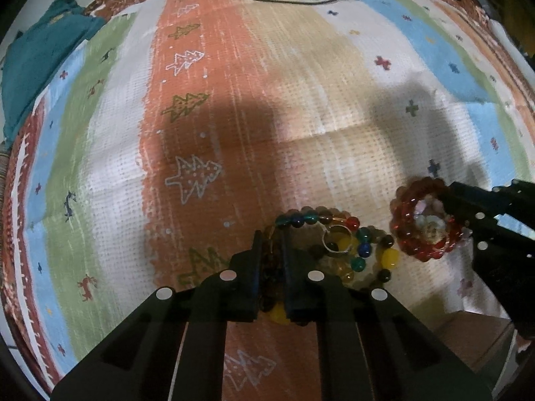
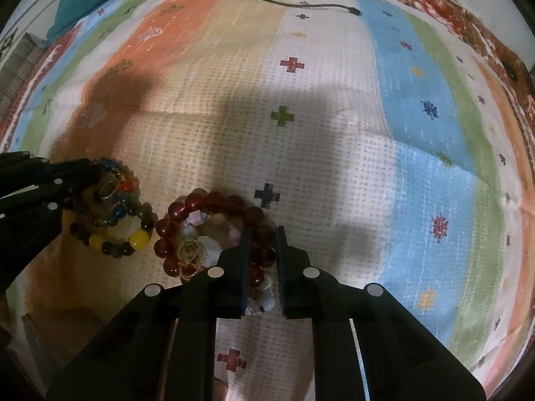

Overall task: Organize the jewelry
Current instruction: 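Grasp the multicoloured bracelet with the left gripper while the right grasps the red bracelet, then lift and carry both bracelets toward the silver tin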

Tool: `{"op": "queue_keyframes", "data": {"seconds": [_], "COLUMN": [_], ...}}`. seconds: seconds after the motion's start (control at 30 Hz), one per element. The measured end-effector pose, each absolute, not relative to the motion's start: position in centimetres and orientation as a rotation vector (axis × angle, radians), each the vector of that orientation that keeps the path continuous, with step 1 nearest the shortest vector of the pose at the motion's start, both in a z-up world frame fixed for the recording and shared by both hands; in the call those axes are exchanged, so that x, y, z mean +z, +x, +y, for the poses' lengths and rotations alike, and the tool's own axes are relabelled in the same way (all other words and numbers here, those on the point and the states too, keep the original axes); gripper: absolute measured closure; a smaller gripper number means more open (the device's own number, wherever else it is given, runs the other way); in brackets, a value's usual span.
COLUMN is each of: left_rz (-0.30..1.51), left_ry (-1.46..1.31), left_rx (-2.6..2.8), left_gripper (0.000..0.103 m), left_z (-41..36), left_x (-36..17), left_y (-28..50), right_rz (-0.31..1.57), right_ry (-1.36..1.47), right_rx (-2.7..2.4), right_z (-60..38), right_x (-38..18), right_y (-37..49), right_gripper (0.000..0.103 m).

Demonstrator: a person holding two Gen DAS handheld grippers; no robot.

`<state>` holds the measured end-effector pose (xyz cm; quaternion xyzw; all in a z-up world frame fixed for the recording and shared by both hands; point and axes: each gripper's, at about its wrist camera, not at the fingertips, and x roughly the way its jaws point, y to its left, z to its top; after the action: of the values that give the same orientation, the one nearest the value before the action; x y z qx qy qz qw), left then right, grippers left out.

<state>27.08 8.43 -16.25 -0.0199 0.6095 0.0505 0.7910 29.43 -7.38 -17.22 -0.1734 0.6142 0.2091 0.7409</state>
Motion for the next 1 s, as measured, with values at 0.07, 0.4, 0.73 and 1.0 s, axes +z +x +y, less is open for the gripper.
{"op": "queue_keyframes", "data": {"seconds": [0.07, 0.4, 0.73, 1.0], "left_rz": [1.295, 1.211, 1.141, 1.117], "left_ry": [-0.055, -0.07, -0.084, -0.089], "left_rx": [0.105, 0.064, 0.046, 0.041], "left_gripper": [0.094, 0.094, 0.094, 0.094], "left_z": [8.5, 6.9, 6.1, 6.0], "left_x": [-15.4, -11.2, -8.2, -7.1], "left_y": [27.0, 24.9, 23.3, 22.4], "right_rz": [1.344, 1.27, 1.218, 1.209], "right_ry": [-0.367, -0.335, -0.293, -0.273], "right_rx": [0.465, 0.512, 0.549, 0.531], "right_z": [-7.4, -8.3, -7.9, -8.4], "right_x": [-16.6, -11.7, -9.1, -8.7], "right_y": [29.4, 27.4, 25.6, 25.5], "right_gripper": [0.089, 0.089, 0.089, 0.089]}}
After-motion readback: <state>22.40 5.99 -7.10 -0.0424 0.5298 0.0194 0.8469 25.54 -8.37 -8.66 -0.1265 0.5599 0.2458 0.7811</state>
